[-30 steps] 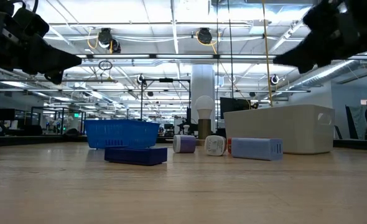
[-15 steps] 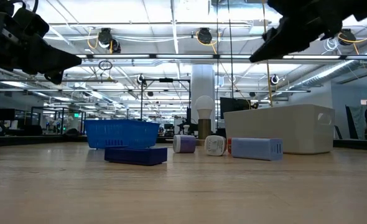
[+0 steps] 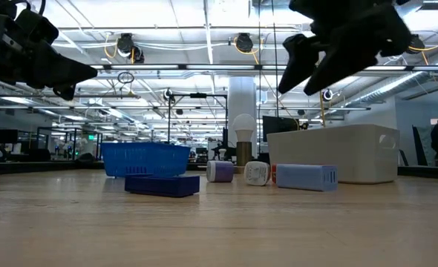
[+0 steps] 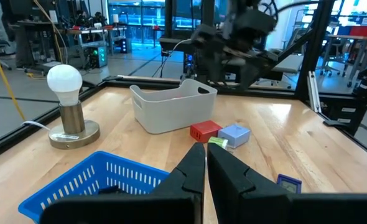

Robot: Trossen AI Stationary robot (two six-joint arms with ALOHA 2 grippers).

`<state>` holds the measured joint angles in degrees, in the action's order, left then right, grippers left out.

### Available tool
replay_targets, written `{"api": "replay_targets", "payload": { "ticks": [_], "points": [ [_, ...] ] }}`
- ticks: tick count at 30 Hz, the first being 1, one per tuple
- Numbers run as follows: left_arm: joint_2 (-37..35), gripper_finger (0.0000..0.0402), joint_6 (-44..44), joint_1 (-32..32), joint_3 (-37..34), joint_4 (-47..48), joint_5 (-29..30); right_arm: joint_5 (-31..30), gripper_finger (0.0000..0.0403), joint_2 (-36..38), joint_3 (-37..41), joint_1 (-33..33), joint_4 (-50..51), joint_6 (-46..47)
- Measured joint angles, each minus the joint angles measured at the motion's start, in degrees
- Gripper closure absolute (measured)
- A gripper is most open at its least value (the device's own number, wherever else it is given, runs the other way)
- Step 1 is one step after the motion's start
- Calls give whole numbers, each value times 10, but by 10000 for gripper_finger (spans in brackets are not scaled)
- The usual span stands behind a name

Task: Pick & Place Office items
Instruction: Put the light blue charger into the gray bin

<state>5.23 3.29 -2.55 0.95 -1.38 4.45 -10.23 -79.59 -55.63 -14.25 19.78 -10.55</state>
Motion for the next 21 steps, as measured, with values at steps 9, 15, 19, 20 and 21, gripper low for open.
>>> {"api": "replay_targets", "payload": {
  "ticks": [9,15,19,20,21],
  "points": [
    [0,380,-2,0,0,10,-30,90,63,-89,0,-20,-50,-24],
    [0,380,-2,0,0,10,-30,90,62,-129,0,-18,-46,-41],
    [0,380,-2,0,0,10,-30,88,62,-144,0,-9,-52,-62],
    [0,380,-2,0,0,11,-30,88,62,-147,0,-7,-49,-71],
    [0,380,-2,0,0,10,-30,88,62,-149,0,-4,-49,-75]
  ]
}}
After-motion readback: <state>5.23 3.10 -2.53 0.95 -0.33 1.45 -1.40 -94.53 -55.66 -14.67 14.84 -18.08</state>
